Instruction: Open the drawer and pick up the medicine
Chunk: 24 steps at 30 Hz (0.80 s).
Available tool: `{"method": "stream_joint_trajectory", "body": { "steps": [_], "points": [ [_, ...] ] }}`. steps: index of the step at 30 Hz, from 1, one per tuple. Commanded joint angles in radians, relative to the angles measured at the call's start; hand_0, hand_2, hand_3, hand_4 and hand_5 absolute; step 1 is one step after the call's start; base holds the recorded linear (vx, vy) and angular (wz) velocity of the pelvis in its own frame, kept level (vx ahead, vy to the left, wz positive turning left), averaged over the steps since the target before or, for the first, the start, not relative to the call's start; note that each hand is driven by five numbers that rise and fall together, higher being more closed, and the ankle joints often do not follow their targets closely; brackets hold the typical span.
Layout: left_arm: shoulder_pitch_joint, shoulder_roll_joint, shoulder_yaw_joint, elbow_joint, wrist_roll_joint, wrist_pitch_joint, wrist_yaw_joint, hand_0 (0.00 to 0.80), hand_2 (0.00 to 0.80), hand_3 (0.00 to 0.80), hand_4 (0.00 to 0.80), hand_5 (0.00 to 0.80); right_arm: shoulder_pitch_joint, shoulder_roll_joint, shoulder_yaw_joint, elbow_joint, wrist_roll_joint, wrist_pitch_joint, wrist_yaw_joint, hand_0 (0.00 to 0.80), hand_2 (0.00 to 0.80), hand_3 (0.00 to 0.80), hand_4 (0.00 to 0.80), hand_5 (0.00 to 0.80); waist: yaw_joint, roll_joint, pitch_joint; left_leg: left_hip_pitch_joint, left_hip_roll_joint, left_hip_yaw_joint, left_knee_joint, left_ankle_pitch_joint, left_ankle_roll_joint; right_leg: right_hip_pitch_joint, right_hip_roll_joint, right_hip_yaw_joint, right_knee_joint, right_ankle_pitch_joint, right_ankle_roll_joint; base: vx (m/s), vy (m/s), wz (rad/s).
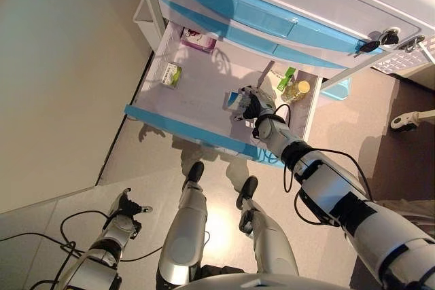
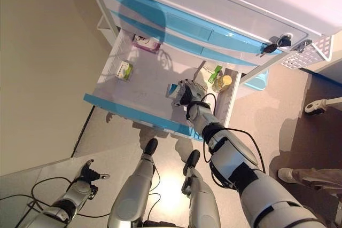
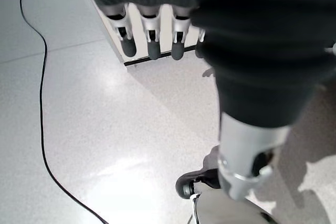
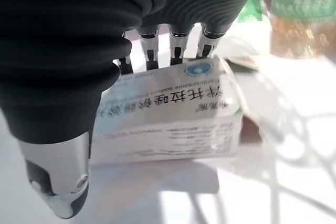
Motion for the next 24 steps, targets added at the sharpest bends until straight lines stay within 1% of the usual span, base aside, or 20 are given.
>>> {"method": "stream_joint_trajectory", "body": {
  "steps": [1,2,7,11,12,13,24],
  "points": [
    [-0.005,-0.001,-0.009,0.027,-0.014,-0.012,0.024,0.000,0.000,0.000,0.000,0.000,-0.057,-0.045,0.027,-0.001,-0.106,0.010,0.006,0.000,0.000,0.000,0.000,0.000,0.011,0.014,0.034,-0.025,-0.071,0.003,-0.061,0.060,0.065,-0.013,-0.007,0.026,0.080,-0.029,0.052,0.000,0.000,0.00],
    [-0.005,-0.001,-0.009,0.027,-0.014,-0.012,0.024,0.000,0.000,0.000,0.000,0.000,-0.057,-0.045,0.027,-0.001,-0.106,0.010,0.006,0.000,0.000,0.000,0.000,0.000,0.011,0.014,0.034,-0.025,-0.071,0.003,-0.061,0.060,0.065,-0.013,-0.007,0.026,0.080,-0.029,0.052,0.000,0.000,0.00],
    [-0.010,-0.001,-0.014,0.023,-0.016,-0.016,0.018,0.000,0.000,0.000,0.000,0.000,-0.071,-0.049,0.089,-0.017,-0.226,0.022,0.027,0.000,0.000,0.000,0.000,0.000,0.015,0.012,0.044,-0.030,-0.073,-0.003,-0.061,0.062,0.063,-0.016,-0.007,0.026,0.078,-0.028,0.054,0.000,0.000,0.00],
    [-0.012,-0.001,-0.016,0.023,-0.014,-0.016,0.017,0.000,0.000,0.000,0.000,0.000,-0.075,-0.055,0.104,-0.016,-0.263,0.026,0.031,0.000,0.000,0.000,0.000,0.000,0.017,0.011,0.046,-0.031,-0.074,-0.004,-0.062,0.062,0.063,-0.015,-0.008,0.025,0.076,-0.028,0.055,0.000,0.000,0.00],
    [-0.014,-0.002,-0.016,0.026,-0.016,-0.017,0.014,0.000,0.000,0.000,0.000,0.000,-0.080,-0.056,0.119,-0.019,-0.291,0.029,0.036,0.618,0.618,0.618,0.618,0.618,0.017,0.011,0.047,-0.029,-0.073,-0.003,-0.064,0.062,0.062,-0.016,-0.009,0.025,0.077,-0.029,0.055,0.000,0.000,0.00],
    [-0.013,-0.003,-0.017,0.027,-0.015,-0.017,0.014,0.000,0.000,0.000,0.000,0.000,-0.082,-0.053,0.122,-0.015,-0.299,0.029,0.038,0.800,0.800,0.800,0.800,0.800,0.017,0.011,0.047,-0.029,-0.072,-0.002,-0.065,0.062,0.063,-0.017,-0.009,0.026,0.077,-0.029,0.055,0.000,0.000,0.00],
    [-0.016,-0.006,-0.018,0.029,-0.018,-0.016,0.007,0.000,0.000,0.000,0.000,0.000,-0.071,-0.050,0.113,-0.008,-0.306,0.035,0.035,0.800,0.800,0.800,0.800,0.800,0.015,0.013,0.052,-0.028,-0.073,-0.001,-0.064,0.062,0.063,-0.016,-0.012,0.026,0.079,-0.028,0.055,0.000,0.000,0.00]
  ]
}}
